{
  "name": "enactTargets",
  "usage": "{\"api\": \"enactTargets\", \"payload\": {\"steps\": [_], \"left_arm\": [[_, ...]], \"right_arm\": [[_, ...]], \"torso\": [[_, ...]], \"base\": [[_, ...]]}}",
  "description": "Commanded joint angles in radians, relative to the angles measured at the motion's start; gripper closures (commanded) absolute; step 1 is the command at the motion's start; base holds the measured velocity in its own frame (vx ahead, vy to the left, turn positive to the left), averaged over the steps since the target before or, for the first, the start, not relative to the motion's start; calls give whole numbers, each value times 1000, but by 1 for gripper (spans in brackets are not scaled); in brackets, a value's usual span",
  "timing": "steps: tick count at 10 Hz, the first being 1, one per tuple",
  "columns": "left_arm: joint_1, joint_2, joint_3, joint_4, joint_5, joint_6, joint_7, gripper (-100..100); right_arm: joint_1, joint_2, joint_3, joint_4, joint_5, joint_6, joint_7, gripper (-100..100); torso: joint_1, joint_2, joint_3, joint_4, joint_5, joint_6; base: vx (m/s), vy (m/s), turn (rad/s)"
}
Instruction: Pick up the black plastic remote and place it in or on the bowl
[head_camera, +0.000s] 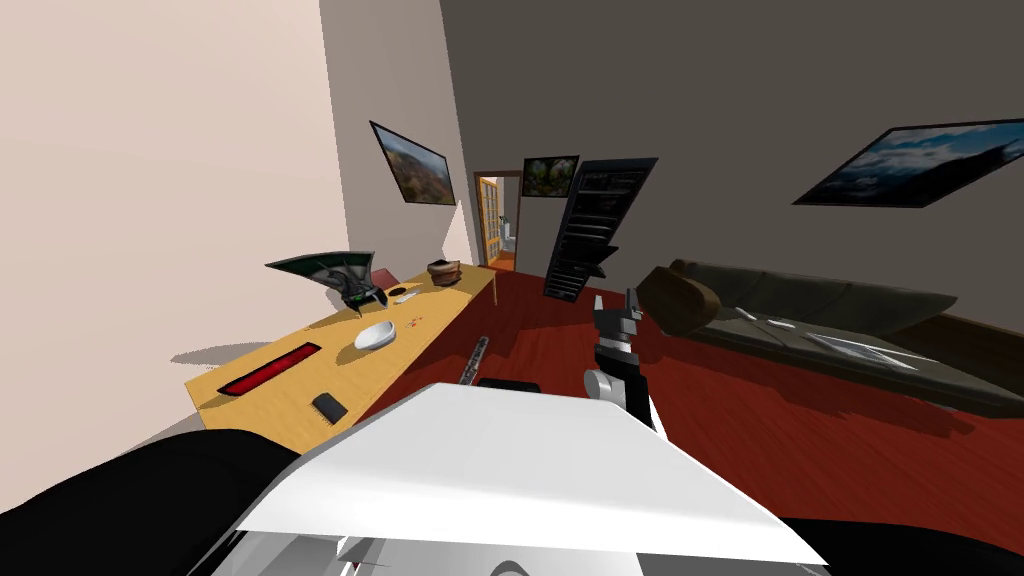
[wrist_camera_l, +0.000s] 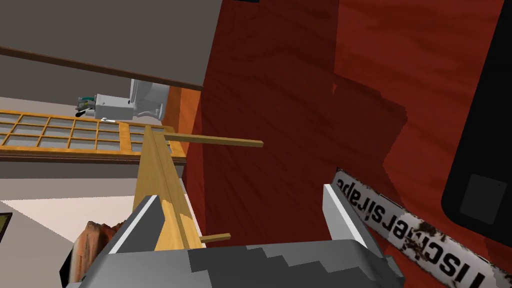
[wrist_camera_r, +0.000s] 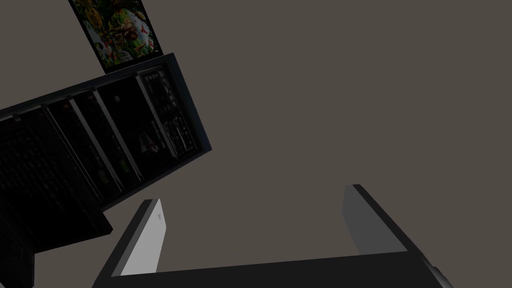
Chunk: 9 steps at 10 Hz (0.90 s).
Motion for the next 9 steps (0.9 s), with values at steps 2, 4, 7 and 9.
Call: {"api": "enactTargets", "payload": {"steps": [2,4,7,9], "left_arm": [[23,20,-30,68,-3,18,19,-100],[45,42,-54,115,-5,32,37,-100],[85,88,-97,200,-9,57,71,-100],[85,88,-97,207,-9,57,71,-100]], "right_arm": [[0,0,0,0,0,0,0,0],[0,0,0,0,0,0,0,0],[0,0,0,0,0,0,0,0],[0,0,0,0,0,0,0,0]], "torso": [[-1,-1,0,0,0,0],[-1,0,0,0,0,0],[2,1,1,0,0,0],[2,1,0,0,0,0]], "base": [[108,-14,-91],[94,-5,-104],[99,29,-97],[66,21,-32]]}}
